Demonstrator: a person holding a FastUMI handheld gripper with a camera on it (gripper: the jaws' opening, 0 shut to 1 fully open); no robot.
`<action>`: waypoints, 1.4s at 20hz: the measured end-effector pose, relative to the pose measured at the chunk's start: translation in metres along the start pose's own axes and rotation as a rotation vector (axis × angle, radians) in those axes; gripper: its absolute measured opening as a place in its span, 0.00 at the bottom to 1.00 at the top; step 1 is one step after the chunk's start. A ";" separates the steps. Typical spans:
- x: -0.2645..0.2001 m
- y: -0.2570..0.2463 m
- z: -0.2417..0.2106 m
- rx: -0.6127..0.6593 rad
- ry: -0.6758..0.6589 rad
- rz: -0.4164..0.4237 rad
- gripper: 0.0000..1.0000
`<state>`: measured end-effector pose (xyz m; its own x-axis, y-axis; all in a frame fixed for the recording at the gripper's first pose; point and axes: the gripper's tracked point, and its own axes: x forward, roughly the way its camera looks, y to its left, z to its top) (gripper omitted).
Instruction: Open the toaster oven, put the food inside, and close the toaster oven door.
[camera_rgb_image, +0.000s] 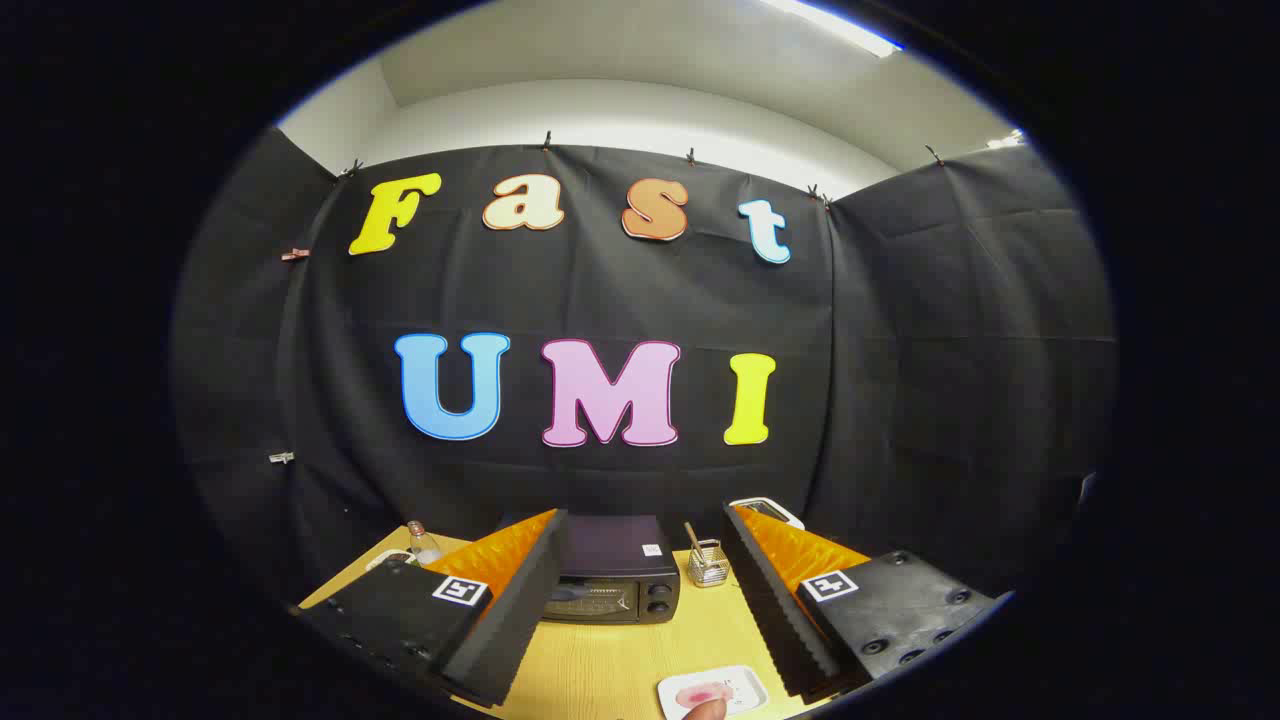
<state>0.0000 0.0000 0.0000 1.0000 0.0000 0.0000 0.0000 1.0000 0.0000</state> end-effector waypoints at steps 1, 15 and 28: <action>0.001 -0.001 0.000 0.001 0.001 -0.001 0.97; -0.001 0.004 0.001 -0.007 -0.002 -0.004 0.97; 0.058 0.085 -0.087 0.008 0.174 0.099 0.98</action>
<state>0.0584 0.0849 -0.0872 0.9799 0.0994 -0.1727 -0.0980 0.9951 0.0164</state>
